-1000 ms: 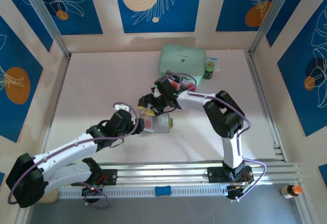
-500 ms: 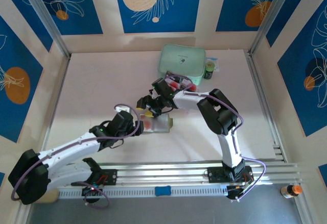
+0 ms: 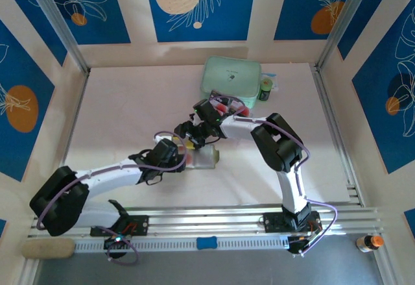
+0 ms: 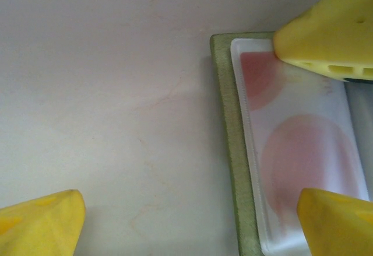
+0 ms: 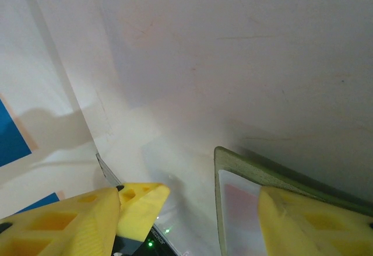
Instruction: Put the credit cards into the card holder
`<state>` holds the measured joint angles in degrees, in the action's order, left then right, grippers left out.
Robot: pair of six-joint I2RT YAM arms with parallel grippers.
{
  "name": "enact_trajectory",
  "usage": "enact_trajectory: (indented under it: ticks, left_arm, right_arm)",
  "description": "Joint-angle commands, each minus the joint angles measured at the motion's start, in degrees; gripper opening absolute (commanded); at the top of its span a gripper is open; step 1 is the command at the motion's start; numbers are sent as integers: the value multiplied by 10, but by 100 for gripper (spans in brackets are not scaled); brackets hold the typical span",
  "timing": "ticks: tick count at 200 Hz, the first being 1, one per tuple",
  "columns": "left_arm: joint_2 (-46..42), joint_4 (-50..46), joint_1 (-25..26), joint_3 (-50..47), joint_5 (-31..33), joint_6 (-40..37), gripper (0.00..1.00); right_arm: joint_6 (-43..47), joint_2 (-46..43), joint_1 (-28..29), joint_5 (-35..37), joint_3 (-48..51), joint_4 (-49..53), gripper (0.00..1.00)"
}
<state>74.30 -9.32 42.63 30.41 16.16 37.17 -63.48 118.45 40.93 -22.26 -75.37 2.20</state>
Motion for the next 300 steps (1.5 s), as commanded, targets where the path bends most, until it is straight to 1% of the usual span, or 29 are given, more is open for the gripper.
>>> enact_trajectory:
  ticks: [1,25,46,69,92,126,153,172,179,218,248,275,300]
  left_arm:
    - [12,12,-8,14,10,-7,94]
    - [15,11,-10,11,12,-6,94]
    - [13,8,-11,10,13,-6,94]
    - [9,8,-12,4,13,-3,94]
    - [2,8,-12,-5,15,2,94]
    - [-7,10,-12,-16,17,8,94]
    - [-11,8,-11,-18,19,9,94]
    - [-13,6,-12,-19,19,9,94]
    - [-14,6,-12,-20,20,9,94]
    - [-17,4,-12,-22,21,9,94]
    - [-17,3,-13,-23,21,9,94]
    - [-16,3,-13,-24,21,9,94]
    - [-17,4,-12,-24,21,9,94]
  right_arm:
    - [0,-34,-6,-20,8,8,63]
    - [17,-58,-16,-21,7,23,64]
    - [55,-87,-34,-11,-2,69,63]
    - [141,-112,-62,22,-37,165,63]
    - [247,-125,-90,74,-90,264,63]
    - [393,-101,-109,155,-185,389,60]
    - [463,-68,-109,206,-246,452,57]
    - [496,-44,-104,240,-282,481,51]
    - [506,-34,-100,255,-294,490,51]
    - [559,18,-71,357,-348,529,40]
    - [588,48,-54,432,-374,542,37]
    - [604,67,-47,462,-388,543,36]
    - [614,85,-43,475,-398,544,33]
